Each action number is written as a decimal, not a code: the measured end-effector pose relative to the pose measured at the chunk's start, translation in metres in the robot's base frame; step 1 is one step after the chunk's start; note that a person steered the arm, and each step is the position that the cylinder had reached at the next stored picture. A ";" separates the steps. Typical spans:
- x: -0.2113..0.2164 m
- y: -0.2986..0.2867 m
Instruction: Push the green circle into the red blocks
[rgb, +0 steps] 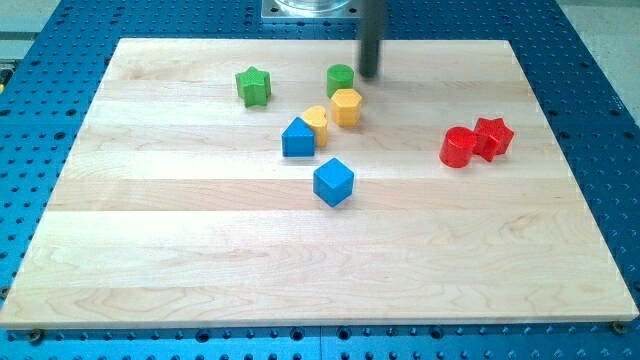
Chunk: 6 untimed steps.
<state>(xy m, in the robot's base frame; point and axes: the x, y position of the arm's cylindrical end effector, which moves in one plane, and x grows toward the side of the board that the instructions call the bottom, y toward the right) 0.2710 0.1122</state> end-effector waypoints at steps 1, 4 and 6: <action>-0.029 -0.001; 0.007 -0.104; 0.044 -0.055</action>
<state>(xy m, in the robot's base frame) 0.3153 0.0572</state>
